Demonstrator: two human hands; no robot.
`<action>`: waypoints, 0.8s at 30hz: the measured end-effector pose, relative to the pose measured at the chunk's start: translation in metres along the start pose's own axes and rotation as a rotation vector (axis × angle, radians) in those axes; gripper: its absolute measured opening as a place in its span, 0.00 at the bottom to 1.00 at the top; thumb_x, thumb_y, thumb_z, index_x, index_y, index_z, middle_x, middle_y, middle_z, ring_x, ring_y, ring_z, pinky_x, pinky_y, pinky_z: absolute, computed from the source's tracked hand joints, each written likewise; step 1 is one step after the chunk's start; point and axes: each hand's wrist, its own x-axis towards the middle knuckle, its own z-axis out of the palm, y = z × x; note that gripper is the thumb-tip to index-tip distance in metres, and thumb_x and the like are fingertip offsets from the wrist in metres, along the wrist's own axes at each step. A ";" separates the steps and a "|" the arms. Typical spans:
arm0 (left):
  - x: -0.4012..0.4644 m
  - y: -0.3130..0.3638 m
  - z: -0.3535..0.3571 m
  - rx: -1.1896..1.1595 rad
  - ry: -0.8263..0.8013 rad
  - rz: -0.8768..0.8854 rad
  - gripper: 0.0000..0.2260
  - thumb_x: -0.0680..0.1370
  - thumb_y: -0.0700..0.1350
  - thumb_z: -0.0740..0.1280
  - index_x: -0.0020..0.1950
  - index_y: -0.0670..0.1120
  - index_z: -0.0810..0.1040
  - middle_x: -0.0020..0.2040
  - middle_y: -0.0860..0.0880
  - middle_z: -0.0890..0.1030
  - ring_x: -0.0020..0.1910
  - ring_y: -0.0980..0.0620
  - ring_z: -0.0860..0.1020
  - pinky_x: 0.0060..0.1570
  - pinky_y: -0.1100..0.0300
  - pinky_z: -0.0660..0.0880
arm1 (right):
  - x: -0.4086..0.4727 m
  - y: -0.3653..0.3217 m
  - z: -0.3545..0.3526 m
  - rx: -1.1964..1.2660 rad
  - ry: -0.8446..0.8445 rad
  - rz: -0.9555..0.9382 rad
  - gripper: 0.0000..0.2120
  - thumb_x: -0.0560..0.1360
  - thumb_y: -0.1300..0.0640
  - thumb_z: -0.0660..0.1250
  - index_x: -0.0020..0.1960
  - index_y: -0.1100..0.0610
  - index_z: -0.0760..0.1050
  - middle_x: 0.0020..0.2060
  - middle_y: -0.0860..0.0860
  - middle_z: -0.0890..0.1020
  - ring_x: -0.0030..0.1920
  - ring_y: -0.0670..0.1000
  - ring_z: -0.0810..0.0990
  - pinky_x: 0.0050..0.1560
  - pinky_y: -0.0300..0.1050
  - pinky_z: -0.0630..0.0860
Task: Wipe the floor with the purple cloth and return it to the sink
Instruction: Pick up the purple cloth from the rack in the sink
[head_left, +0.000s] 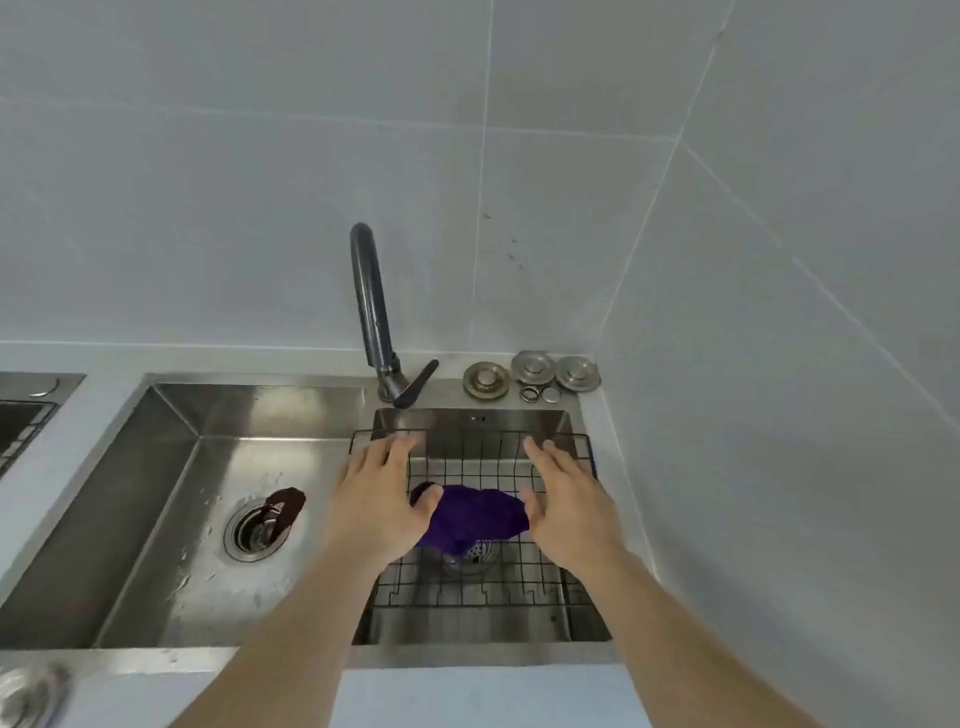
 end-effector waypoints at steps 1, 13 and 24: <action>0.007 0.001 0.009 -0.024 -0.058 -0.026 0.30 0.78 0.60 0.65 0.78 0.54 0.63 0.75 0.51 0.71 0.75 0.47 0.67 0.74 0.50 0.64 | 0.007 0.006 0.008 -0.003 -0.035 0.008 0.30 0.82 0.52 0.63 0.81 0.47 0.57 0.78 0.50 0.66 0.76 0.54 0.67 0.72 0.52 0.69; 0.069 -0.020 0.108 -0.068 -0.340 -0.273 0.22 0.81 0.56 0.60 0.75 0.54 0.67 0.66 0.48 0.78 0.66 0.44 0.76 0.61 0.47 0.74 | 0.093 0.034 0.106 0.107 -0.197 0.010 0.11 0.82 0.55 0.62 0.59 0.54 0.81 0.54 0.51 0.84 0.53 0.55 0.81 0.50 0.51 0.79; 0.081 -0.022 0.131 -0.247 -0.237 -0.414 0.15 0.78 0.47 0.68 0.65 0.56 0.77 0.60 0.52 0.83 0.57 0.45 0.81 0.53 0.50 0.79 | 0.109 0.033 0.130 0.155 -0.297 0.065 0.12 0.80 0.56 0.66 0.62 0.52 0.81 0.52 0.50 0.85 0.54 0.54 0.82 0.55 0.51 0.80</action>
